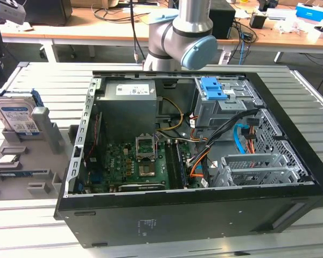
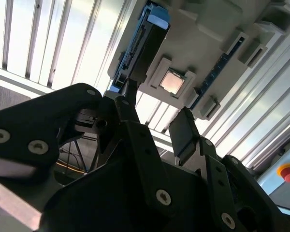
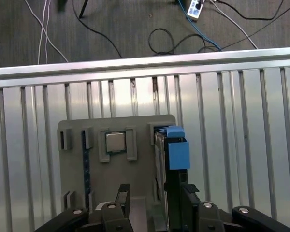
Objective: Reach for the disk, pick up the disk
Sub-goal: 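Pick up the disk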
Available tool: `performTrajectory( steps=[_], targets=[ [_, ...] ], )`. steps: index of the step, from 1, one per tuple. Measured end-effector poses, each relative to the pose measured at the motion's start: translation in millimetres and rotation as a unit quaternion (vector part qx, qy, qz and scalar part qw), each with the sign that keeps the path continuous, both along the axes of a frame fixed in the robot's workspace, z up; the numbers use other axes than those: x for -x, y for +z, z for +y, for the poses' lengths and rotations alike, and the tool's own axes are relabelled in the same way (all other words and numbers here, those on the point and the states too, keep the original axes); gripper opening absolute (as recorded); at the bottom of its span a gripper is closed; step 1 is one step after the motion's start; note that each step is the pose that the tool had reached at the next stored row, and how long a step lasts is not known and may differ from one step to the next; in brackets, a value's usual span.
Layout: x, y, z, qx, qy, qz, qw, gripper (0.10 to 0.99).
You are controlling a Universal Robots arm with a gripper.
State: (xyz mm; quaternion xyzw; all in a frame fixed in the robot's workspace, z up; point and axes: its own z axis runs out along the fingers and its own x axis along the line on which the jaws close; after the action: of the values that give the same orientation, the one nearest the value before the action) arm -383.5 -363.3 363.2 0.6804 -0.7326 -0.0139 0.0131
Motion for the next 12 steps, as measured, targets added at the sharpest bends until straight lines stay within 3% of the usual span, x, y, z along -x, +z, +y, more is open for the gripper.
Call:
performTrajectory(
  steps=[4,12],
  targets=[
    [0.0,-2.8,3.3,0.0,0.0,0.0,1.0,0.545],
    [0.0,-17.1,3.8,0.0,0.0,0.0,1.0,0.545]
  ],
)
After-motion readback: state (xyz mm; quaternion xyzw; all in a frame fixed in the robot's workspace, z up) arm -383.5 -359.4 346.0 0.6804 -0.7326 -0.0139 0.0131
